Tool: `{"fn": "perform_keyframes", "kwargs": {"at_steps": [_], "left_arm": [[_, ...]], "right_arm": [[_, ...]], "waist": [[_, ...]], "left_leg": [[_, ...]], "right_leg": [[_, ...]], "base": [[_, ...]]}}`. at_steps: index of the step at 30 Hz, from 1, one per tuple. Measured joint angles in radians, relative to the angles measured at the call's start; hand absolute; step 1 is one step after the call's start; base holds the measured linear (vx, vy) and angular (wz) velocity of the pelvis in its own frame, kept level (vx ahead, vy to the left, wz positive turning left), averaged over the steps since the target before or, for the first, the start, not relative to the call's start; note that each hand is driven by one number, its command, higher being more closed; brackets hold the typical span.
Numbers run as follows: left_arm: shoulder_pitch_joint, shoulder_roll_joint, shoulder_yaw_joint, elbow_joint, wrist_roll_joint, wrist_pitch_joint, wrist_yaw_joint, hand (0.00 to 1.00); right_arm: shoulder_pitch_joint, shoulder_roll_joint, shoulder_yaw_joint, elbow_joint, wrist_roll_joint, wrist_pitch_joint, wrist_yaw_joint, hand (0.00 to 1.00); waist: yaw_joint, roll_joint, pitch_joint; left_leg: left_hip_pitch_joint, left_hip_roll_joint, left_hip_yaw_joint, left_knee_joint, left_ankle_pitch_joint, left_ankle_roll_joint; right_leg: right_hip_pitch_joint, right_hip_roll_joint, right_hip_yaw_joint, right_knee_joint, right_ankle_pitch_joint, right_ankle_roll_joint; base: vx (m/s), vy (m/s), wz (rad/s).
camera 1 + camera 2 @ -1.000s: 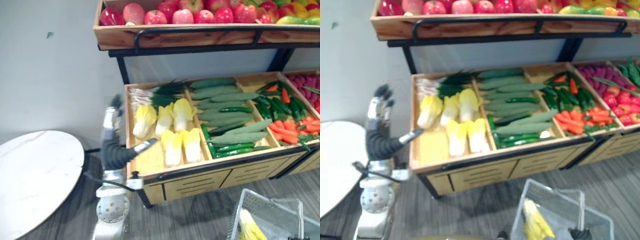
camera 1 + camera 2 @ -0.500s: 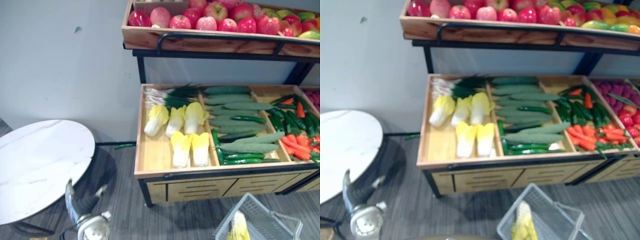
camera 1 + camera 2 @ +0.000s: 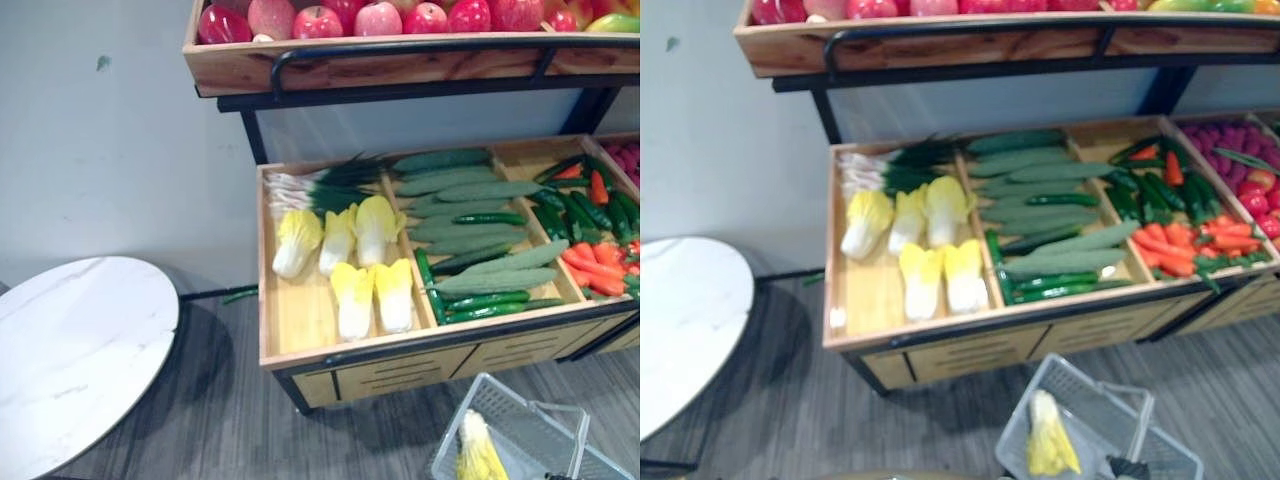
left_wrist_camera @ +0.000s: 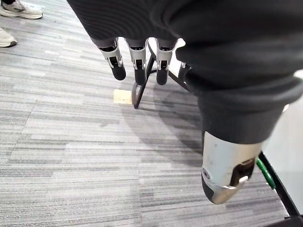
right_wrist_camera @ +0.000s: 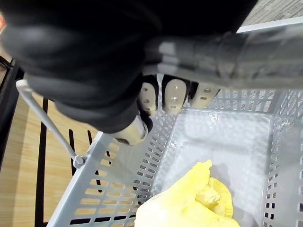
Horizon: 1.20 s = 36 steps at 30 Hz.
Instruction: Pick vegetable in the basket
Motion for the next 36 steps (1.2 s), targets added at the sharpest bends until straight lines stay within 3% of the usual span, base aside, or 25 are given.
{"fn": "perform_keyframes", "kwargs": {"at_steps": [10, 15, 18, 19, 21, 22, 23, 24, 25, 27, 28, 30, 36], "left_arm": [[-0.017, -0.001, -0.099, 0.039, -0.027, -0.007, -0.082, 0.00], [-0.035, -0.001, -0.148, 0.041, -0.075, -0.007, -0.110, 0.00], [-0.065, 0.013, -0.179, 0.042, -0.074, -0.008, -0.118, 0.00], [-0.079, 0.030, -0.184, 0.062, -0.074, -0.008, -0.119, 0.00], [-0.092, 0.056, -0.182, 0.078, -0.070, -0.007, -0.120, 0.00], [-0.100, 0.062, -0.180, 0.078, -0.068, -0.007, -0.120, 0.00], [-0.112, 0.070, -0.176, 0.075, -0.066, -0.010, -0.119, 0.00], [-0.112, 0.072, -0.175, 0.072, -0.066, -0.010, -0.119, 0.00], [-0.111, 0.075, -0.168, 0.066, -0.066, -0.008, -0.120, 0.00], [-0.085, 0.067, -0.163, 0.057, -0.066, -0.007, -0.121, 0.00], [-0.073, 0.065, -0.163, 0.057, -0.066, -0.006, -0.126, 0.00], [-0.071, 0.063, -0.160, 0.056, -0.067, -0.006, -0.129, 0.00], [-0.102, 0.022, -0.134, 0.056, -0.069, -0.006, -0.134, 0.00]], "right_arm": [[-0.017, 0.008, 0.055, -0.001, 0.000, 0.001, 0.032, 1.00], [-0.044, 0.018, 0.077, -0.009, 0.024, -0.008, 0.045, 1.00], [-0.041, 0.036, 0.076, -0.020, 0.044, -0.021, 0.055, 1.00], [-0.044, 0.054, 0.081, -0.044, 0.061, -0.026, 0.059, 1.00], [-0.051, 0.073, 0.116, -0.084, 0.062, -0.030, 0.062, 1.00], [-0.052, 0.079, 0.122, -0.094, 0.062, -0.030, 0.063, 1.00], [-0.060, 0.095, 0.154, -0.116, 0.067, -0.027, 0.063, 1.00], [-0.059, 0.096, 0.156, -0.127, 0.068, -0.027, 0.063, 1.00], [-0.058, 0.092, 0.155, -0.131, 0.069, -0.027, 0.059, 1.00], [-0.053, 0.084, 0.158, -0.120, 0.067, -0.025, 0.059, 1.00], [-0.037, 0.088, 0.179, -0.120, 0.058, -0.026, 0.061, 1.00], [-0.042, 0.089, 0.187, -0.106, 0.058, -0.022, 0.061, 1.00], [-0.054, 0.087, 0.120, -0.045, 0.058, 0.006, 0.058, 1.00]], "waist": [[0.003, -0.002, 0.009], [0.007, -0.002, 0.048], [0.002, -0.017, 0.064], [0.005, -0.021, 0.071], [0.005, -0.014, 0.076], [0.004, -0.011, 0.083], [0.009, -0.007, 0.102], [0.003, -0.010, 0.103], [0.003, -0.013, 0.106], [0.010, -0.011, 0.108], [0.008, -0.013, 0.108], [0.010, -0.021, 0.109], [0.003, -0.011, 0.109]], "left_leg": [[-0.017, 0.002, -0.015, 0.026, -0.015, 0.000], [-0.119, 0.059, 0.008, 0.333, -0.197, 0.004], [-0.136, 0.073, 0.051, 0.415, -0.247, 0.013], [-0.138, 0.089, 0.095, 0.428, -0.261, 0.016], [-0.137, 0.131, 0.200, 0.441, -0.275, 0.027], [-0.132, 0.140, 0.233, 0.440, -0.275, 0.033], [-0.118, 0.171, 0.341, 0.406, -0.257, 0.061], [-0.113, 0.170, 0.372, 0.396, -0.254, 0.065], [-0.081, 0.168, 0.427, 0.377, -0.248, 0.074], [-0.014, 0.165, 0.529, 0.345, -0.239, 0.078], [0.007, 0.162, 0.597, 0.344, -0.237, 0.081], [0.016, 0.154, 0.677, 0.348, -0.237, 0.081], [0.041, 0.123, 0.818, 0.314, -0.174, 0.060]], "right_leg": [[-0.001, 0.000, -0.005, 0.008, -0.008, 0.002], [-0.095, -0.014, 0.086, 0.232, -0.112, 0.010], [-0.147, -0.006, 0.196, 0.276, -0.109, 0.015], [-0.174, 0.009, 0.248, 0.267, -0.071, 0.002], [-0.213, 0.061, 0.308, 0.185, 0.085, -0.033], [-0.213, 0.077, 0.308, 0.137, 0.156, -0.036], [-0.215, 0.091, 0.230, 0.096, 0.229, -0.065], [-0.232, 0.085, 0.156, 0.186, 0.143, -0.097], [-0.241, 0.063, 0.058, 0.344, 0.018, -0.128], [-0.198, 0.030, -0.081, 0.538, -0.097, -0.166], [-0.147, 0.006, -0.158, 0.605, -0.146, -0.163], [-0.133, -0.014, -0.195, 0.600, -0.175, -0.154], [-0.087, 0.091, -0.165, 0.246, -0.171, -0.151]], "base": [[0.00, 0.000, 0.02], [-0.02, 0.021, -0.34], [-0.01, 0.103, -0.55], [-0.04, 0.130, -1.19], [-0.12, 0.164, -1.47], [-0.19, 0.179, -1.74], [-0.17, 0.141, -1.47], [-0.16, 0.134, -1.57], [-0.06, 0.112, -0.93], [-0.05, 0.114, -1.44], [-0.05, 0.041, -1.51], [-0.01, -0.055, -1.41], [-0.01, -0.174, -1.11]]}}
